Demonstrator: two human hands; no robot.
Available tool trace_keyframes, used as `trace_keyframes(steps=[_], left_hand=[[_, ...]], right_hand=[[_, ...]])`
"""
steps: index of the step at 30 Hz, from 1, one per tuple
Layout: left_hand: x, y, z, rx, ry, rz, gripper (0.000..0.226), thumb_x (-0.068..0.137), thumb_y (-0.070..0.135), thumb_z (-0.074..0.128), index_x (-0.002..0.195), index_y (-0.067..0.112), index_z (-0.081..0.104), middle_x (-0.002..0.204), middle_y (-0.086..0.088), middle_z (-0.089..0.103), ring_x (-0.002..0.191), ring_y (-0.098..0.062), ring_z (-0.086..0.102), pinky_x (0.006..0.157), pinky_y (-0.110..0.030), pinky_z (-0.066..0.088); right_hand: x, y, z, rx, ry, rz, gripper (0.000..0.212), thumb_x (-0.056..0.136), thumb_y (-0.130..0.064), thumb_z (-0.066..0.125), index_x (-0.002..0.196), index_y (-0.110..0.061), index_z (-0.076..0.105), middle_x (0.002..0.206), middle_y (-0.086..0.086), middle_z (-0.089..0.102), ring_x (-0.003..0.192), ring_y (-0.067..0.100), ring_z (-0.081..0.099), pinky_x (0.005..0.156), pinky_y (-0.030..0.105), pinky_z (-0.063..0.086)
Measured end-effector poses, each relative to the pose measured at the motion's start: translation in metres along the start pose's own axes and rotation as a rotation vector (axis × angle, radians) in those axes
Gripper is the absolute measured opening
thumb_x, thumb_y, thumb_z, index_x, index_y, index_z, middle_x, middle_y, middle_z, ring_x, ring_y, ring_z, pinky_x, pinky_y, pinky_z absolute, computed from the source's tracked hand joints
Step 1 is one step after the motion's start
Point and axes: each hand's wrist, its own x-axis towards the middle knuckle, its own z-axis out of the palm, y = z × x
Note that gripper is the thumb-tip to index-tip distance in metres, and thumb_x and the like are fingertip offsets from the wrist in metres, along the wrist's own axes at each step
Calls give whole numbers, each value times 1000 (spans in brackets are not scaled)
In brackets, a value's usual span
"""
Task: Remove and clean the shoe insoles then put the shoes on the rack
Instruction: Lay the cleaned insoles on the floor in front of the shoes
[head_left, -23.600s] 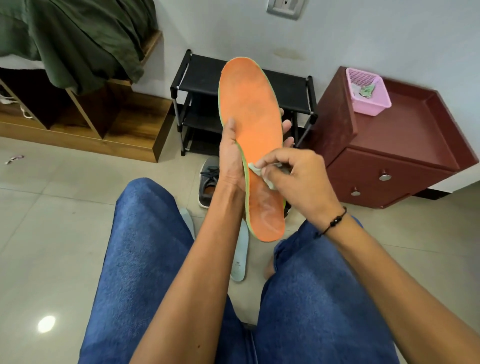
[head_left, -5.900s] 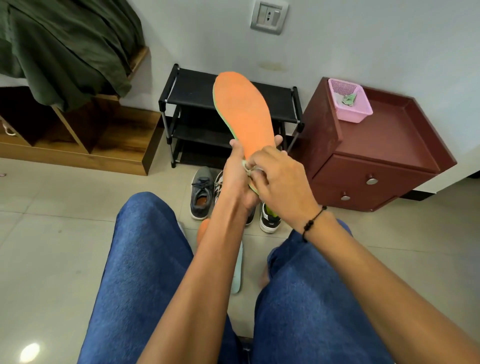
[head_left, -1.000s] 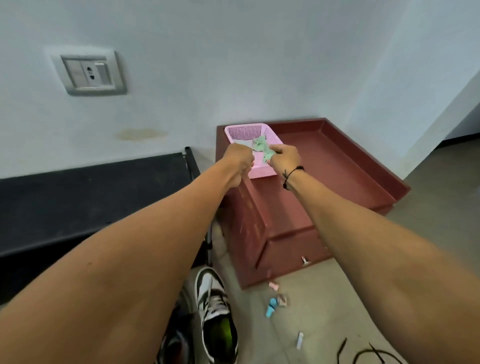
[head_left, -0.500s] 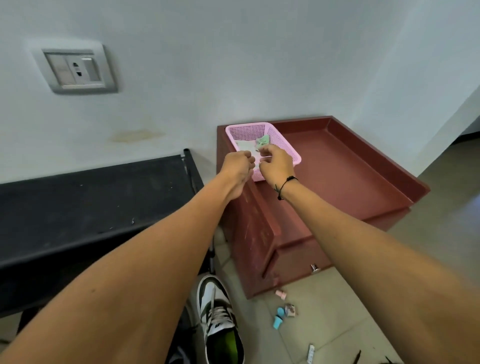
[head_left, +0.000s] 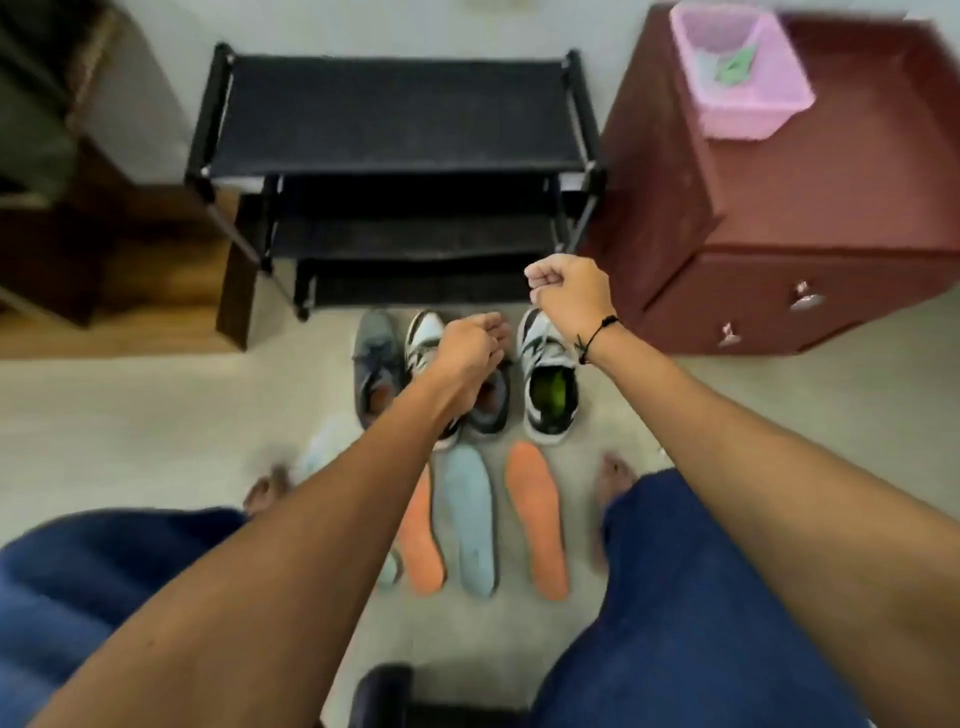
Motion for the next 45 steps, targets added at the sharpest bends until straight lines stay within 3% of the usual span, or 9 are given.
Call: trace_keyframes(steps=[10, 16, 18, 20, 24, 28, 33, 38, 45], left_hand=[[-87, -154, -161, 100, 281, -278, 37, 90, -11, 34, 65, 16, 42, 60, 2, 42, 52, -7, 38, 53, -19, 27], [-77, -202, -182, 144, 384, -553, 19, 86, 2, 52, 71, 9, 44, 66, -7, 43, 56, -15, 41, 57, -23, 33], [-67, -215, -182, 116, 368, -601, 5, 88, 5, 56, 92, 3, 53, 88, -13, 58, 77, -21, 58, 69, -26, 47], [-54, -231, -184, 117, 374, -657, 40, 88, 7, 57, 125, -4, 46, 118, -20, 57, 108, -31, 58, 92, -32, 47], [-36, -254, -189, 140, 392, -723, 12, 90, 10, 60, 91, 6, 49, 69, -5, 40, 56, -14, 37, 52, -20, 32], [-10, -282, -197, 139, 424, -786, 16, 90, 16, 62, 91, 3, 52, 69, -1, 39, 60, -12, 36, 60, -23, 34], [32, -314, -219, 211, 515, -860, 57, 87, 26, 66, 132, -3, 45, 106, -10, 56, 96, -20, 54, 74, -25, 36], [71, -353, -232, 364, 661, -941, 91, 78, 50, 68, 141, -1, 25, 135, -12, 42, 121, -29, 45, 97, -38, 44], [90, -374, -224, 676, 891, -877, 77, 86, 49, 55, 136, -3, 28, 132, -14, 39, 120, -27, 42, 94, -30, 38]], right_hand=[[-125, 56, 155, -153, -336, 237, 17, 76, -4, 53, 71, -8, 69, 84, 16, 69, 85, 29, 64, 79, 41, 54], [-166, 103, 197, -339, -554, 516, 22, 81, -9, 56, 62, -13, 44, 66, 2, 47, 66, 18, 49, 36, 14, 33], [-173, 120, 207, -351, -610, 575, 24, 80, -12, 60, 62, -11, 43, 66, 5, 46, 68, 22, 49, 44, 19, 33], [-179, 139, 218, -341, -627, 644, 27, 79, -13, 60, 62, -12, 40, 70, 7, 48, 71, 21, 49, 51, 22, 34], [-186, 173, 229, -412, -732, 778, 18, 86, -23, 61, 82, -6, 54, 92, 11, 52, 83, 22, 52, 54, 23, 38], [-182, 204, 239, -440, -751, 873, 59, 87, -31, 62, 135, -3, 41, 137, 11, 48, 123, 27, 48, 87, 26, 41], [-166, 238, 266, -453, -650, 1042, 80, 73, -44, 70, 134, -3, 38, 138, 11, 45, 125, 27, 46, 100, 34, 43], [-170, 263, 298, -520, -516, 1094, 104, 68, -47, 76, 139, 0, 17, 138, 15, 30, 123, 28, 41, 99, 33, 40], [-180, 282, 309, -572, -411, 995, 82, 75, -33, 70, 132, -3, 20, 133, 14, 29, 115, 31, 41, 94, 32, 37]])
